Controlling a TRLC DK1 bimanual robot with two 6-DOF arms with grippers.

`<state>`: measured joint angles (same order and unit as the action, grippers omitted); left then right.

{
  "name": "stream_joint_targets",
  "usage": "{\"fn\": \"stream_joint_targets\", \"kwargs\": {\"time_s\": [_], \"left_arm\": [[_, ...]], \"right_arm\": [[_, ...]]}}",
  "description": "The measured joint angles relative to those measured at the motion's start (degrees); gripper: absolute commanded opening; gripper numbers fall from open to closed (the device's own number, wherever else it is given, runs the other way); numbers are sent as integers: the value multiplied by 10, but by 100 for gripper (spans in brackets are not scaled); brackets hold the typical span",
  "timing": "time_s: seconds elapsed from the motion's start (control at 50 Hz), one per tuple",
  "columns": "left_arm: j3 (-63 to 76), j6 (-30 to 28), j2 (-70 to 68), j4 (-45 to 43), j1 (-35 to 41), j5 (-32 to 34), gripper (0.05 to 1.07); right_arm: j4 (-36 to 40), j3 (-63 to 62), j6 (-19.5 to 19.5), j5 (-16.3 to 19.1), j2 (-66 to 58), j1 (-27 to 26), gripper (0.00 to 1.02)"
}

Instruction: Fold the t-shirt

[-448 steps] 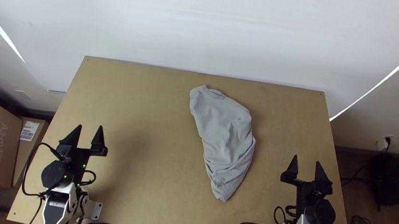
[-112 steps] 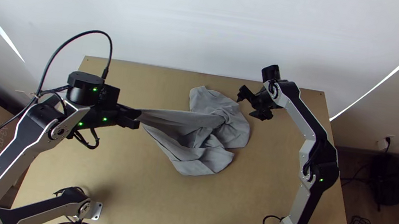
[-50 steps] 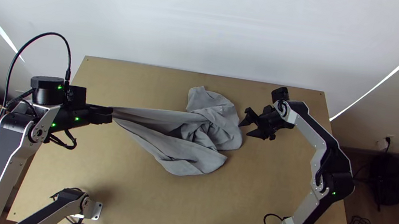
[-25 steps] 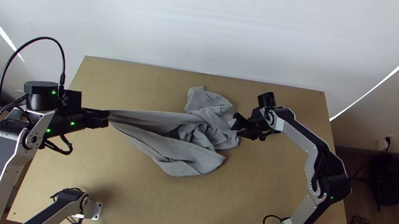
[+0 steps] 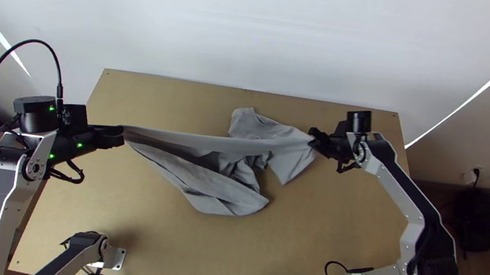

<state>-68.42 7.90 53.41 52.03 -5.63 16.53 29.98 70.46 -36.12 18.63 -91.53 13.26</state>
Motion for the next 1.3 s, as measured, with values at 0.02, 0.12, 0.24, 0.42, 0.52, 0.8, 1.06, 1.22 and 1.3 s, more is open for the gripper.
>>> {"fn": "stream_joint_targets", "kwargs": {"time_s": [0.02,0.12,0.24,0.42,0.52,0.8,1.06,1.22,1.3], "left_arm": [[0,0,0,-5,-2,0,7],[-9,0,8,-29,-22,2,7],[-31,-3,19,-49,-45,9,7],[-77,-5,25,-91,-48,15,7],[-105,-5,25,-123,-48,15,7],[-139,-2,-1,-239,-48,14,7],[-167,6,-66,-298,-52,10,7],[-178,11,-125,-327,-74,-3,7],[-179,11,-162,-330,-87,-8,7]], "right_arm": [[0,0,0,-1,6,-3,2],[-6,-6,2,-13,48,-26,2],[-24,-8,2,-13,97,-52,2],[-54,31,7,-11,176,-78,2],[-66,84,20,-11,200,-80,2],[-146,188,54,-5,246,-108,2],[-210,210,64,4,328,-153,2],[-220,211,66,5,414,-154,2],[-214,214,66,9,456,-151,2]]}}
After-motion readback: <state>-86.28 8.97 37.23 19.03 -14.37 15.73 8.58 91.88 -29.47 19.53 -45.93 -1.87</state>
